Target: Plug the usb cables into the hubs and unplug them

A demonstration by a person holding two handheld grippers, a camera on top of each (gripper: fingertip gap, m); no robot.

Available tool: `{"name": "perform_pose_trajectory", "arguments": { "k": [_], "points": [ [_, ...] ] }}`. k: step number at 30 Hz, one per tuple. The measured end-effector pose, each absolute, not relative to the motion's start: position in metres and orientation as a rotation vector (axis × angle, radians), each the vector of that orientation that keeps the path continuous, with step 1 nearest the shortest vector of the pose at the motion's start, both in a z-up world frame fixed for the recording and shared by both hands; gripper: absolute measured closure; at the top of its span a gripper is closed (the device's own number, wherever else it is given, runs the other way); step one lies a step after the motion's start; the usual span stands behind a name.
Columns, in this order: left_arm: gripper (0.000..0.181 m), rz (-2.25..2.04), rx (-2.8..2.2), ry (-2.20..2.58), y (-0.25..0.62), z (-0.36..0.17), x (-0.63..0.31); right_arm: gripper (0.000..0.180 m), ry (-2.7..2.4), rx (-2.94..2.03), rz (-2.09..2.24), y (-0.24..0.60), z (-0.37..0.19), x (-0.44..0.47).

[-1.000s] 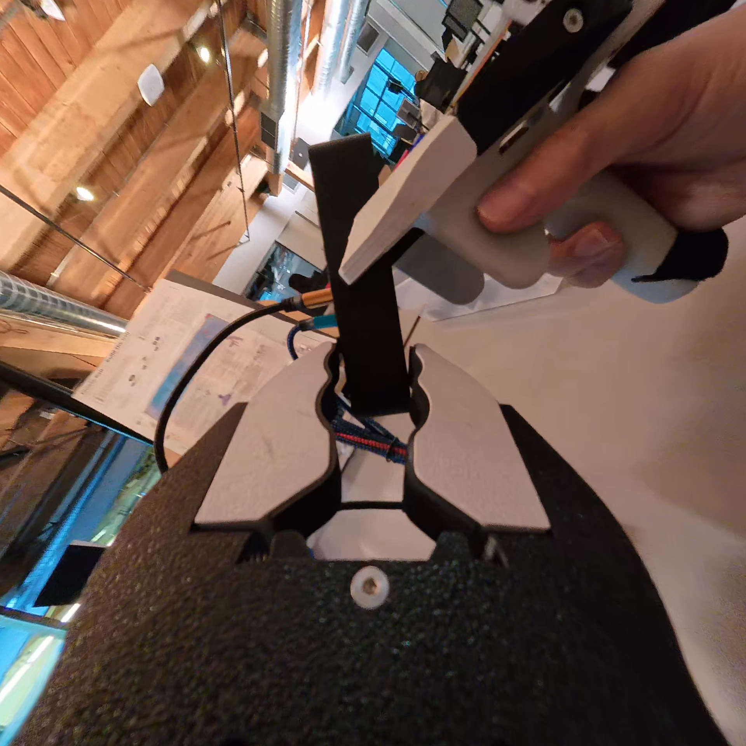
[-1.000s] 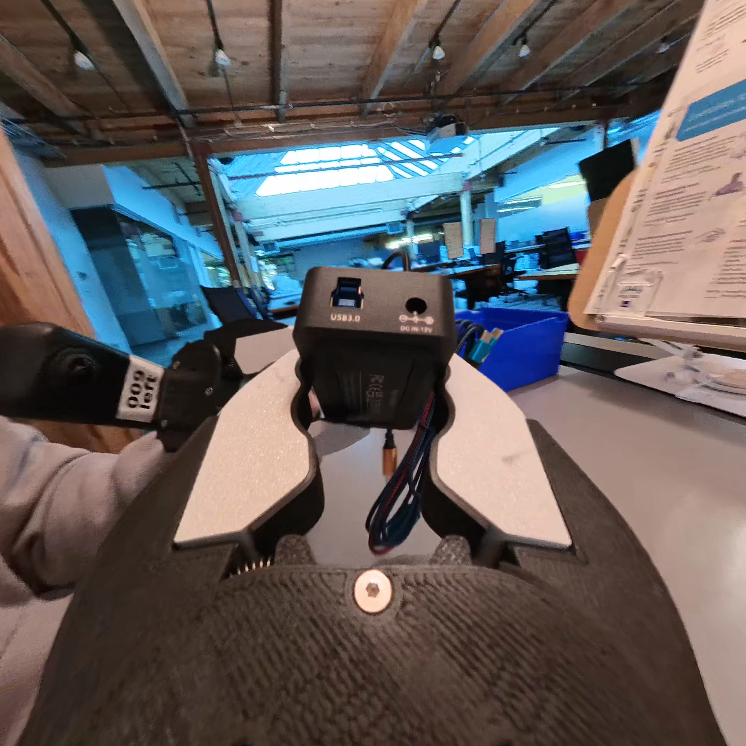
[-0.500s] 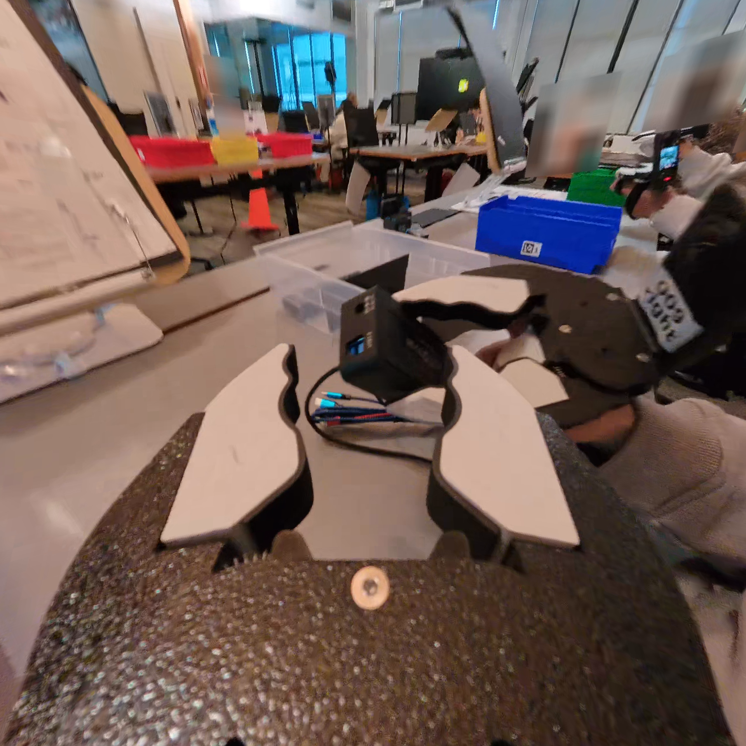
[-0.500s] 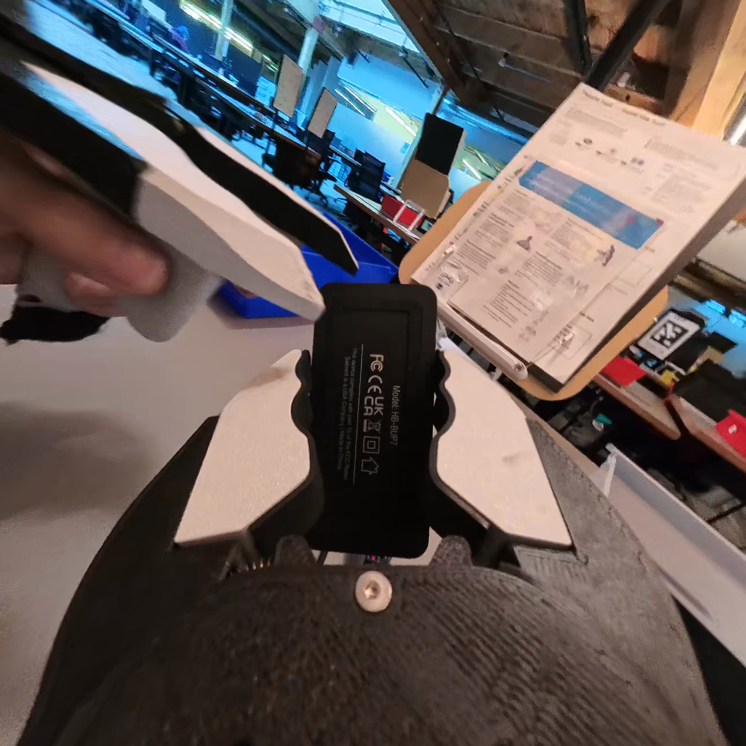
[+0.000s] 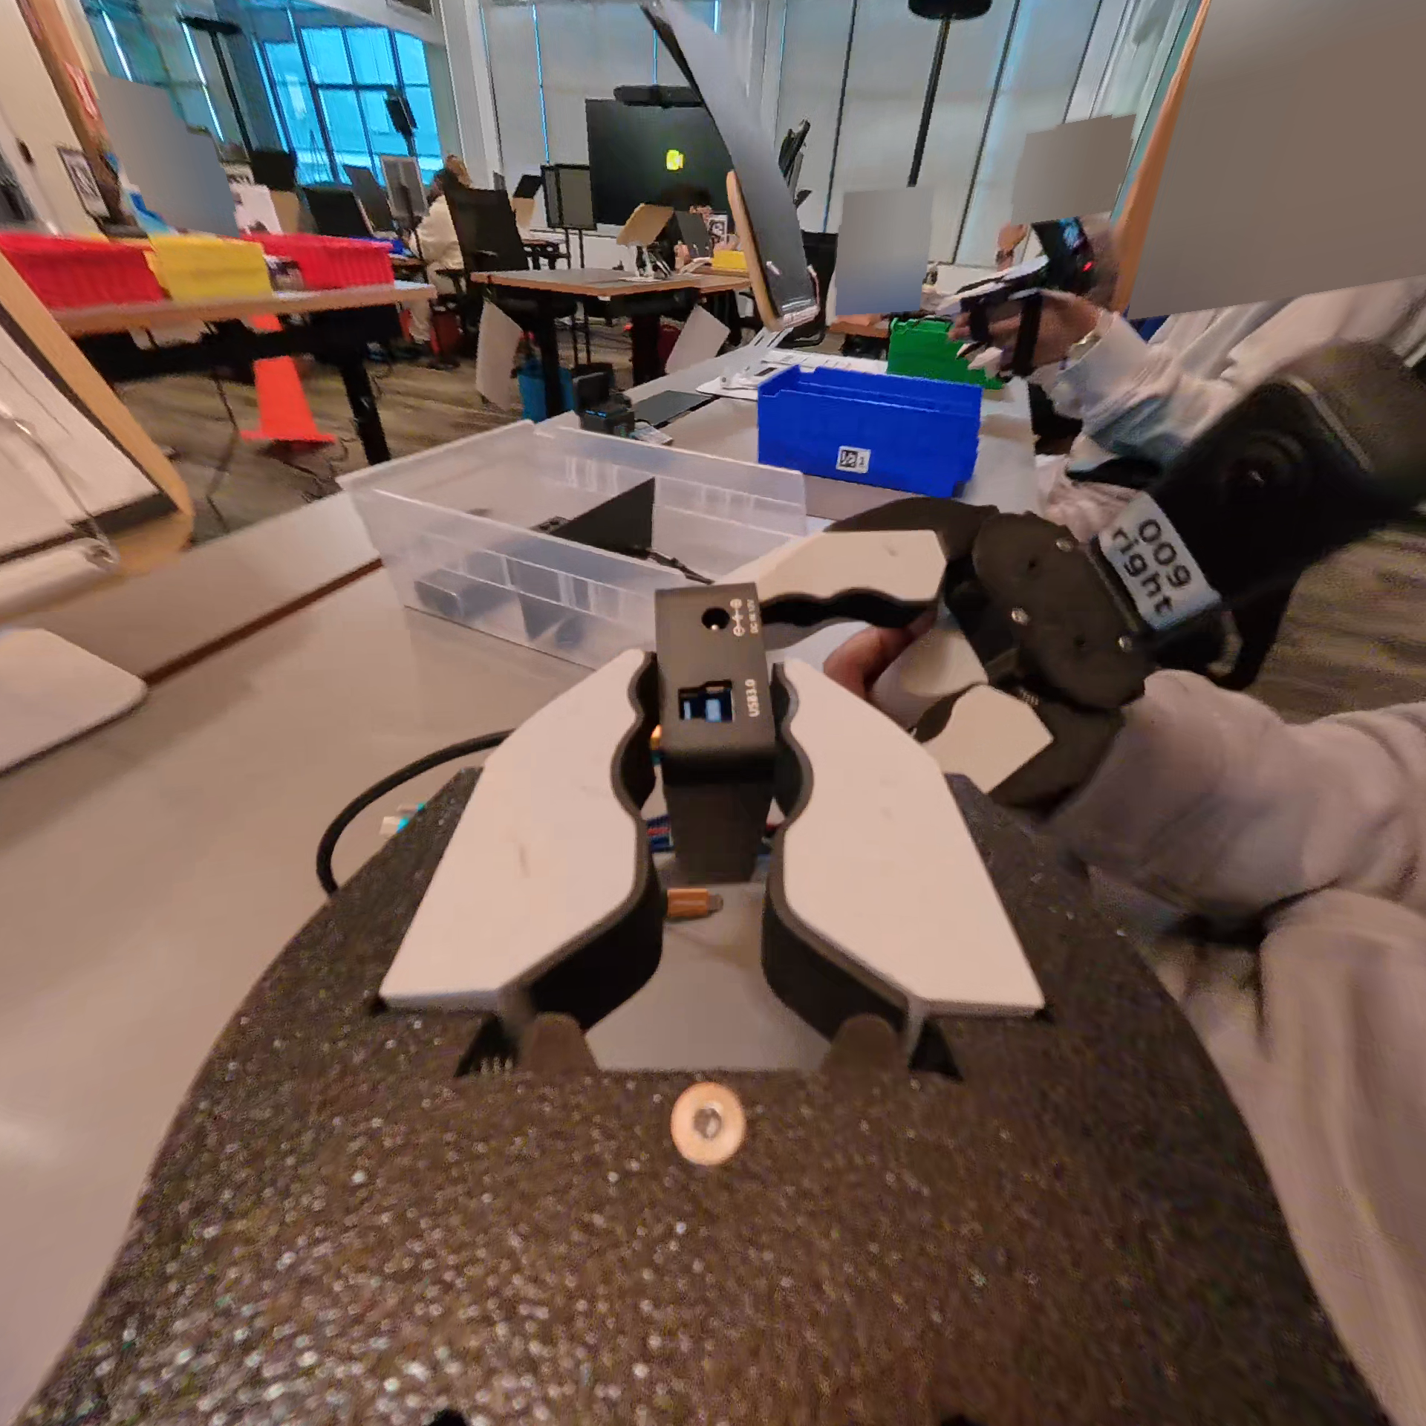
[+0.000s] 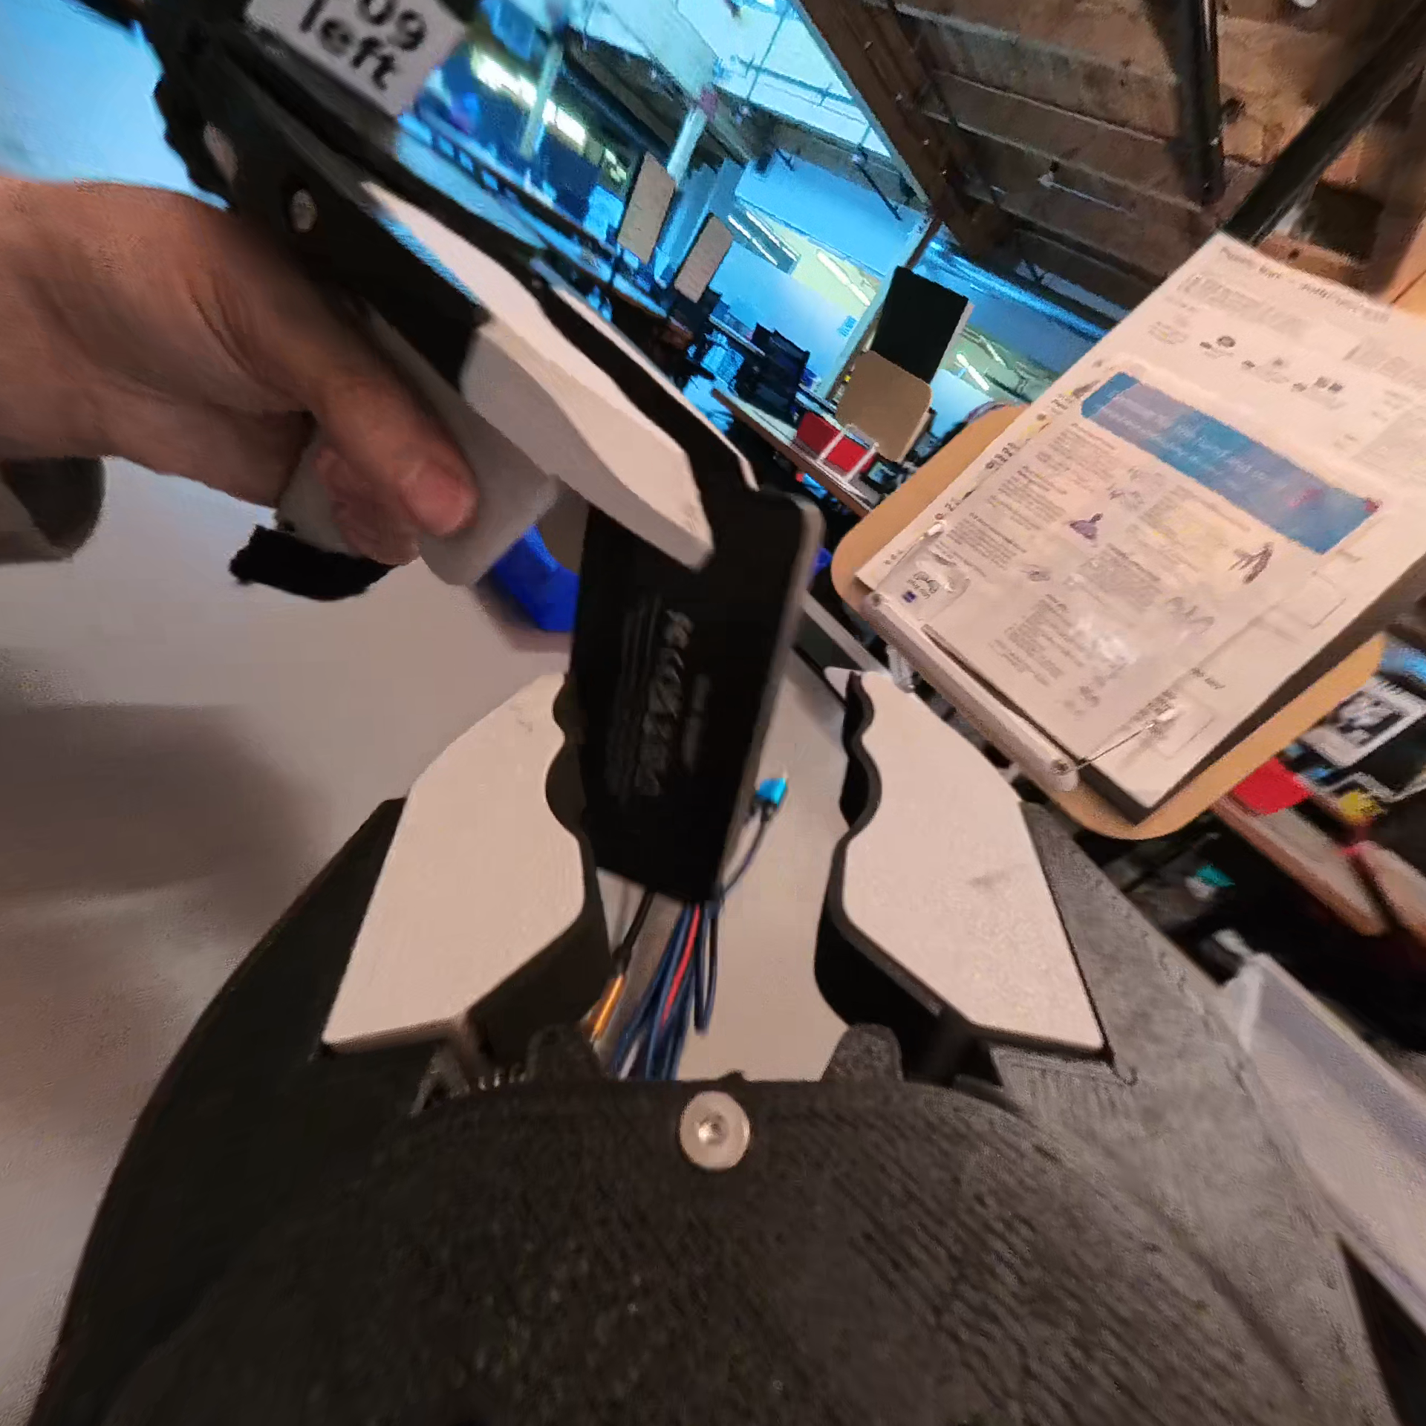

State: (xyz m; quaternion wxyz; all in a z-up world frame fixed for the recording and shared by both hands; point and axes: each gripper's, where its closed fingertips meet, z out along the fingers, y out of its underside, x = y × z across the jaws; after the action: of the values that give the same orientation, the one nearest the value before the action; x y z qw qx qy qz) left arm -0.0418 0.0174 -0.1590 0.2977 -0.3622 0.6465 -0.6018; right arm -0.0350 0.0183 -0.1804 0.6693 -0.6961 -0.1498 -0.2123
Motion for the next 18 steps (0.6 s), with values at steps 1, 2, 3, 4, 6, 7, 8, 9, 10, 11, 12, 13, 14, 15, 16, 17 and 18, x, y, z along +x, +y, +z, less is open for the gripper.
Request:
{"name": "perform_pose_trajectory", "arguments": {
  "k": [1, 2, 3, 4, 6, 7, 8, 9, 10, 11, 12, 13, 14, 15, 16, 17, 18],
  "points": [
    [0.154, -1.585, -0.939, 1.704, 0.022, -0.154, -0.046, 0.113, -0.303, -1.564, -0.41, 0.016, -0.179, -0.033],
    [0.154, -1.592, -0.916, 1.69, 0.026, -0.149, -0.05, 0.113, -0.271, -1.57, -0.309, 0.015, -0.181, -0.033],
    [0.154, -1.61, -0.881, 1.685, 0.029, -0.144, -0.055, 0.112, -0.241, -1.587, -0.17, 0.015, -0.186, -0.035],
    [0.153, -1.63, -0.845, 1.678, 0.031, -0.139, -0.06, 0.109, -0.217, -1.599, -0.009, 0.016, -0.191, -0.042],
    [0.154, -1.67, -0.764, 1.701, 0.03, -0.134, -0.071, 0.111, -0.205, -1.586, 0.297, 0.016, -0.198, -0.06],
    [0.154, -1.696, -0.725, 1.72, 0.028, -0.133, -0.076, 0.111, -0.207, -1.578, 0.396, 0.017, -0.2, -0.068],
    [0.154, -1.718, -0.687, 1.735, 0.026, -0.132, -0.08, 0.112, -0.208, -1.581, 0.431, 0.019, -0.204, -0.071],
    [0.154, -1.74, -0.661, 1.745, 0.025, -0.132, -0.083, 0.109, -0.212, -1.587, 0.438, 0.022, -0.208, -0.074],
    [0.154, -1.759, -0.63, 1.76, 0.022, -0.132, -0.086, 0.107, -0.225, -1.592, 0.471, 0.024, -0.211, -0.08],
    [0.153, -1.774, -0.589, 1.771, 0.019, -0.131, -0.089, 0.109, -0.239, -1.596, 0.528, 0.026, -0.213, -0.087],
    [0.154, -1.79, -0.564, 1.782, 0.016, -0.131, -0.092, 0.114, -0.241, -1.597, 0.558, 0.028, -0.215, -0.09],
    [0.154, -1.81, -0.547, 1.791, 0.014, -0.131, -0.094, 0.117, -0.239, -1.592, 0.545, 0.03, -0.216, -0.09],
    [0.154, -1.829, -0.533, 1.799, 0.012, -0.131, -0.095, 0.119, -0.253, -1.571, 0.515, 0.031, -0.215, -0.091],
    [0.154, -1.842, -0.527, 1.805, 0.01, -0.131, -0.096, 0.131, -0.282, -1.54, 0.482, 0.03, -0.212, -0.093],
    [0.154, -1.852, -0.537, 1.806, 0.01, -0.132, -0.095, 0.14, -0.295, -1.529, 0.43, 0.03, -0.211, -0.091],
    [0.154, -1.873, -0.541, 1.799, 0.01, -0.131, -0.095, 0.141, -0.31, -1.521, 0.393, 0.03, -0.21, -0.09],
    [0.154, -1.893, -0.527, 1.786, 0.01, -0.129, -0.095, 0.142, -0.334, -1.503, 0.376, 0.028, -0.207, -0.092]
  ]
}}
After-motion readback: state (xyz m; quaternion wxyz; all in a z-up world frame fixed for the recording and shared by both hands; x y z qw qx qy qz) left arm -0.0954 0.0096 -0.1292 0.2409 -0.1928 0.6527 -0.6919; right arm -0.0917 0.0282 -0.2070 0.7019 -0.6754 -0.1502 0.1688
